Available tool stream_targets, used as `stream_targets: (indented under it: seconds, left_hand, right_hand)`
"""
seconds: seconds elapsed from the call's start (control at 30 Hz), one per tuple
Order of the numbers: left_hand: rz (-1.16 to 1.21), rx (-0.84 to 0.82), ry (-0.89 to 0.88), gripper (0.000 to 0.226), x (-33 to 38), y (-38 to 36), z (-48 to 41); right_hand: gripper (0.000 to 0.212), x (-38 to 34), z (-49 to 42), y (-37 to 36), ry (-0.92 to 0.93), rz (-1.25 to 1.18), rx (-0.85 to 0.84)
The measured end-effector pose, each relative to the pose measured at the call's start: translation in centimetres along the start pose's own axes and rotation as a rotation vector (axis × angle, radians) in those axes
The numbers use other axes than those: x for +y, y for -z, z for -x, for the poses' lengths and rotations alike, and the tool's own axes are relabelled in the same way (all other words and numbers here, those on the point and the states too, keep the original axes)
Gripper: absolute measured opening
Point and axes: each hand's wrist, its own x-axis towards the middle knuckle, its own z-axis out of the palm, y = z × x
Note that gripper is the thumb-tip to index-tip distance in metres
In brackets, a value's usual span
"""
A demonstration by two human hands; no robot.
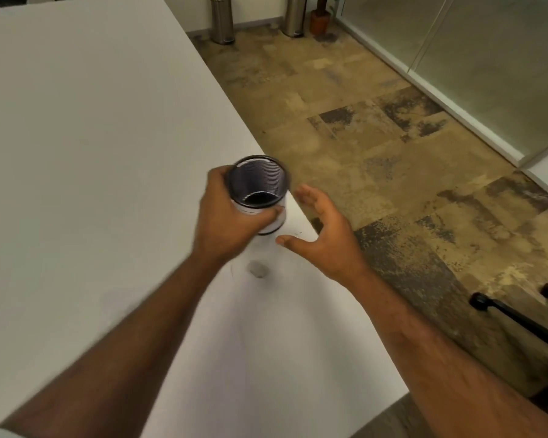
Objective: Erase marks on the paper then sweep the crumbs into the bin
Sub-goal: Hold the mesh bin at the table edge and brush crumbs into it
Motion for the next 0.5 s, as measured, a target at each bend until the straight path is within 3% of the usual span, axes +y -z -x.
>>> stream_targets:
  seconds: [0.23, 0.4, 0.5]
  left_hand:
    - [-0.027, -0.071, -0.033, 0.085, 3.7, -7.4, 4.1]
    - [-0.028, -0.336, -0.008, 0.095, 3.2, -8.4, 5.7]
    - [-0.326, -0.181, 0.007, 0.086, 0.4, -6.1, 6.5]
  right_hand:
    - [0.083, 0.9, 0.8, 3.0, 0.035, -0.140, 0.151]
    - [0.093, 4.3, 1.6, 6.0, -0.031, -0.093, 0.204]
    - [0.094, 7.3, 2.2, 7.7, -0.077, 0.018, 0.201]
